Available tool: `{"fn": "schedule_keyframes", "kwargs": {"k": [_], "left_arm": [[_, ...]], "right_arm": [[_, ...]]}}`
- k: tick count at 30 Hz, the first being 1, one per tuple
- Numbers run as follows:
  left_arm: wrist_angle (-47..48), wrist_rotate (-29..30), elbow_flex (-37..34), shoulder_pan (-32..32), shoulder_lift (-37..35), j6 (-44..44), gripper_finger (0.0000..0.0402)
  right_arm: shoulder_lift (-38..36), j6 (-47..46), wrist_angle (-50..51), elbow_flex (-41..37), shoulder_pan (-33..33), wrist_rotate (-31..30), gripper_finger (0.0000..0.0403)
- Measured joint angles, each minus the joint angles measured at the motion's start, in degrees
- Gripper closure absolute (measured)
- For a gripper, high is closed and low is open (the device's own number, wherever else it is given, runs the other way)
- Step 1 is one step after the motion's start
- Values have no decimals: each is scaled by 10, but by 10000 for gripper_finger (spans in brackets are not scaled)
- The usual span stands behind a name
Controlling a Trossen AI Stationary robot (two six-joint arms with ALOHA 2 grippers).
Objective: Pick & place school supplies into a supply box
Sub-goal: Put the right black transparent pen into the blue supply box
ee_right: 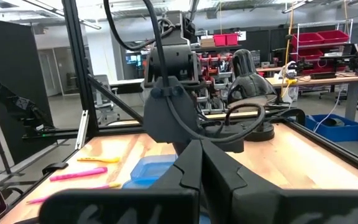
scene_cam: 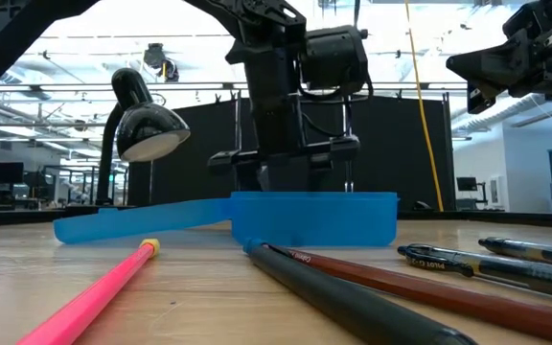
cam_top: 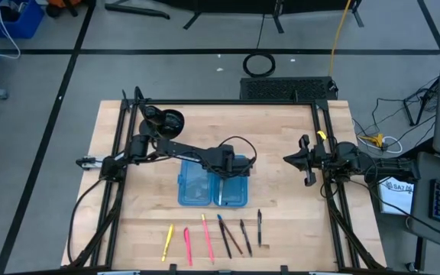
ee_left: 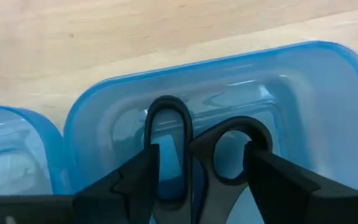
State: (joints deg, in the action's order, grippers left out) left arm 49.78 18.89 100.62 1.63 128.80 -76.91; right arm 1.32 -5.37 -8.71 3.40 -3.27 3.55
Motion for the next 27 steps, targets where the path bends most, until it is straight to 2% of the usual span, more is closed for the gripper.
{"fn": "schedule_keyframes", "kwargs": {"k": [10, 14, 17, 22, 27], "left_arm": [[4, 39, 2, 3, -63, 54, 163], [3, 70, 2, 14, -131, 152, 163], [-6, 97, 2, 44, -199, 289, 171], [-4, 134, 3, 133, -297, 510, 226], [8, 177, 0, 199, -376, 614, 342]], "right_arm": [[1, -4, 1, 0, 0, 0, 403], [2, -15, 1, 0, 0, 13, 403], [2, -15, 0, 0, 0, 30, 403], [2, -15, 5, 0, 0, 67, 403], [2, -13, -1, 0, 0, 137, 403]]}}
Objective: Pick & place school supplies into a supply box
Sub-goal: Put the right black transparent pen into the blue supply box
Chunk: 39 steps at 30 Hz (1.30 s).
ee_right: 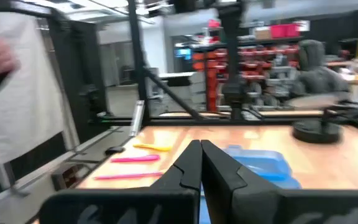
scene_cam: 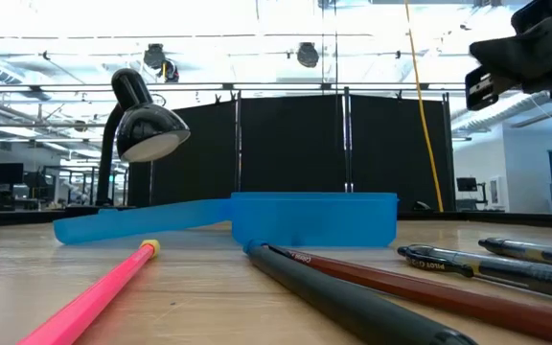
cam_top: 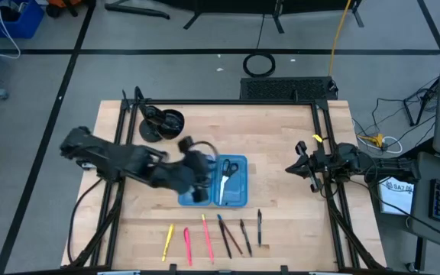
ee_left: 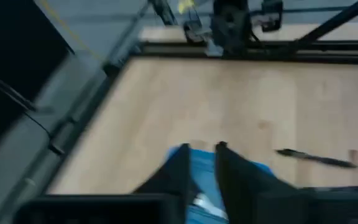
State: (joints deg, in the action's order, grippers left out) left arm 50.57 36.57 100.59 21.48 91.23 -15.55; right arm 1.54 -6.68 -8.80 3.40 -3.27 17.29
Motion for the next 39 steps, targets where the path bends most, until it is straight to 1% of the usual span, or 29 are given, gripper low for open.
{"fn": "schedule_keyframes", "kwargs": {"k": [1, 2, 4, 6, 7, 10, 12, 14, 16, 19, 21, 23, 25, 27, 28, 30, 33, 36, 39], "left_arm": [[4, 10, -9, 5, -16, 16, 370], [8, 14, -23, 9, -33, 29, 385], [-2, 13, -67, 6, -74, 50, 389], [-55, -3, -130, -7, -124, 83, 389], [-109, -35, -167, -14, -152, 111, 393], [-273, -175, -290, -40, -227, 227, 397], [-363, -243, -368, -61, -274, 287, 397], [-435, -290, -440, -87, -320, 340, 399], [-494, -310, -517, -110, -361, 348, 398], [-607, -322, -632, -131, -404, 288, 399], [-687, -310, -700, -131, -427, 250, 399], [-727, -286, -762, -127, -445, 228, 399], [-754, -267, -824, -126, -455, 224, 399], [-806, -254, -881, -130, -470, 224, 400], [-835, -250, -905, -133, -477, 222, 400], [-876, -253, -950, -141, -490, 212, 400], [-915, -259, -997, -149, -507, 202, 400], [-864, -239, -994, -155, -517, 188, 395], [-846, -210, -992, -156, -513, 190, 385]], "right_arm": [[0, 7, -2, 0, 0, 10, 403], [0, 17, -4, 0, 0, 12, 403], [0, 37, -4, 0, 0, 11, 403], [0, 62, -4, 0, 0, 10, 403], [0, 76, -3, 0, 0, 10, 403], [0, 104, 9, 0, 0, 9, 403], [0, 107, 14, 0, 0, 9, 403], [0, 108, 14, 0, 0, 9, 403], [0, 108, 13, 0, 0, 9, 403], [0, 105, 14, 0, 0, 9, 403], [0, 91, 14, 0, 0, 9, 403], [0, 82, 13, 0, 0, 9, 403], [0, 81, 10, 0, 0, 9, 403], [0, 85, 5, 0, 0, 7, 403], [0, 88, 1, 0, 0, 2, 403], [0, 84, -9, 0, 0, -34, 403], [0, 78, -43, 2, 0, -98, 403], [18, 63, -37, 30, 0, -114, 403], [70, 53, -48, 80, 15, -147, 403]]}}
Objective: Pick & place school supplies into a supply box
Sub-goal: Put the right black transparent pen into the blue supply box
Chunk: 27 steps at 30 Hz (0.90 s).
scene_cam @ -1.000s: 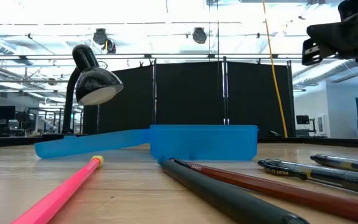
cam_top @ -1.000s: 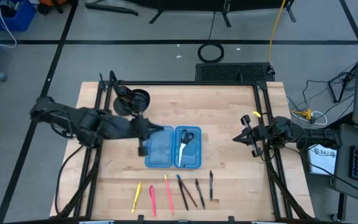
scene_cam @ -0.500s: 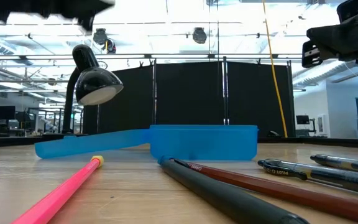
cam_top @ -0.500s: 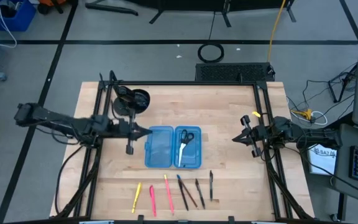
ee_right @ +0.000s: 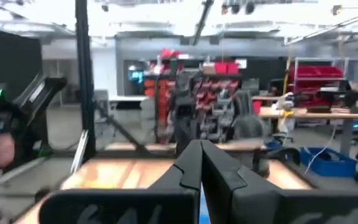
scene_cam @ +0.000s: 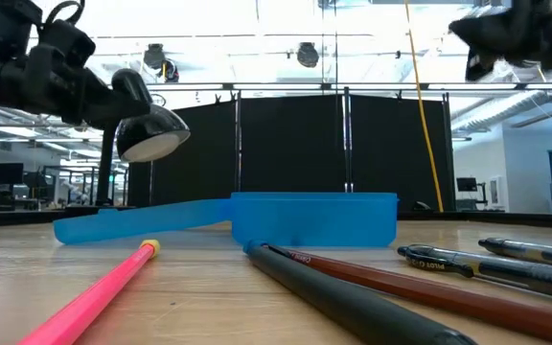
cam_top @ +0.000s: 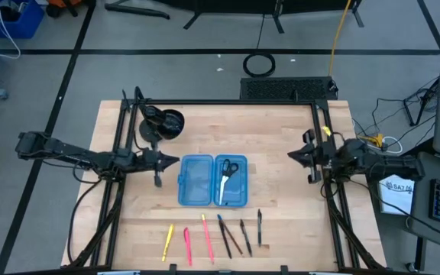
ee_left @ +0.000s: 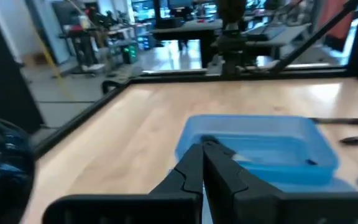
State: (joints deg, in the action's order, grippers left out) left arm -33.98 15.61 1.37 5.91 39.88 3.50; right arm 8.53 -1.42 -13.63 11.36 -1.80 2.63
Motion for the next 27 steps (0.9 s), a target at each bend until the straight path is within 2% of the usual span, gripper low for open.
{"fn": "schedule_keyframes", "kwargs": {"k": [3, 6, 11, 14, 18, 21, 24, 27], "left_arm": [[-2, 20, 0, 0, 1, 28, 381], [-1, 30, 0, 0, 1, 62, 379], [-3, 38, 0, 0, 1, 126, 379], [-3, 78, 0, 0, 1, 134, 378], [11, 138, 1, 0, 1, 143, 378], [32, 163, 1, -2, 1, 149, 378], [39, 170, 1, -12, 1, 143, 378], [39, 170, 1, -23, 1, 126, 378]], "right_arm": [[95, 5, 12, 57, 33, -47, 403], [209, 11, 56, 147, 74, -125, 403], [398, -23, 249, 340, 142, -274, 403], [496, -92, 390, 469, 179, -321, 403], [626, -223, 566, 642, 219, -327, 403], [719, -310, 657, 757, 246, -311, 403], [792, -400, 709, 844, 275, -285, 403], [853, -506, 728, 889, 307, -249, 403]]}}
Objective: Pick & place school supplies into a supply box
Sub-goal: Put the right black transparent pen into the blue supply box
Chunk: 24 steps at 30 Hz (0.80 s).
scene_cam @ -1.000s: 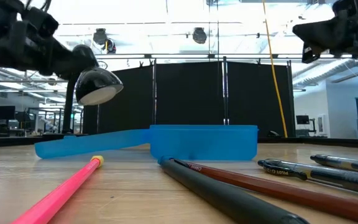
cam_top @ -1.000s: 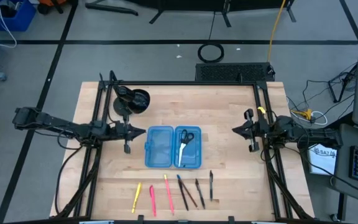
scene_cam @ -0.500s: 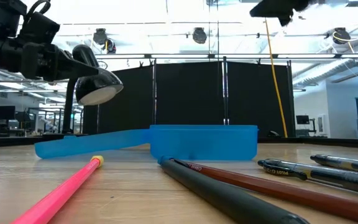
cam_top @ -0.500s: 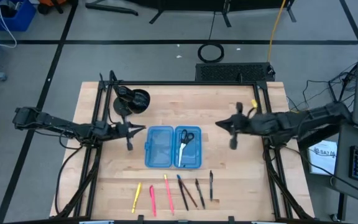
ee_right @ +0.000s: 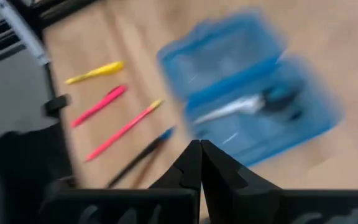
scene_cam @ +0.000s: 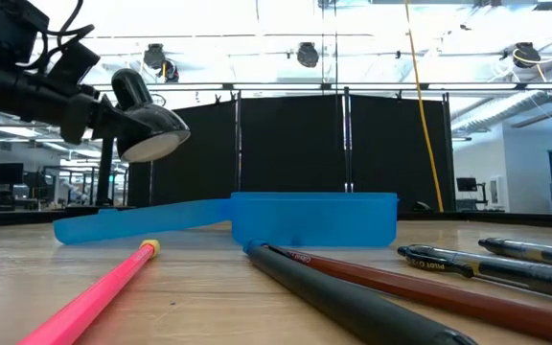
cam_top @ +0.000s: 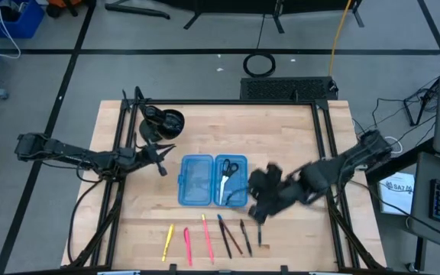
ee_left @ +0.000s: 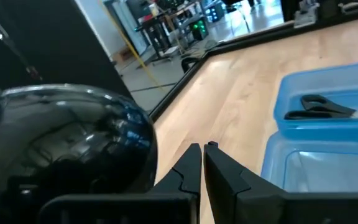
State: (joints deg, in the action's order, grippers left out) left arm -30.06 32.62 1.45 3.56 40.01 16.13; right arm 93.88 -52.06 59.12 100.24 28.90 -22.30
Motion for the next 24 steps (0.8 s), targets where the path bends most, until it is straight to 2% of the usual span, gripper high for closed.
{"fn": "schedule_keyframes", "kwargs": {"k": [6, 12, 18, 24], "left_arm": [[-5, 0, 0, -20, 0, -12, 378], [-29, -10, 0, -34, 0, -13, 378], [-28, -59, 0, -49, 0, -3, 378], [-31, -75, 0, -63, 0, 7, 378]], "right_arm": [[74, -279, 10, 12, 70, 56, 403], [134, -517, 108, 12, 121, 63, 403], [180, -557, 119, 12, 117, 58, 381], [203, -559, 108, 12, 104, 59, 306]]}}
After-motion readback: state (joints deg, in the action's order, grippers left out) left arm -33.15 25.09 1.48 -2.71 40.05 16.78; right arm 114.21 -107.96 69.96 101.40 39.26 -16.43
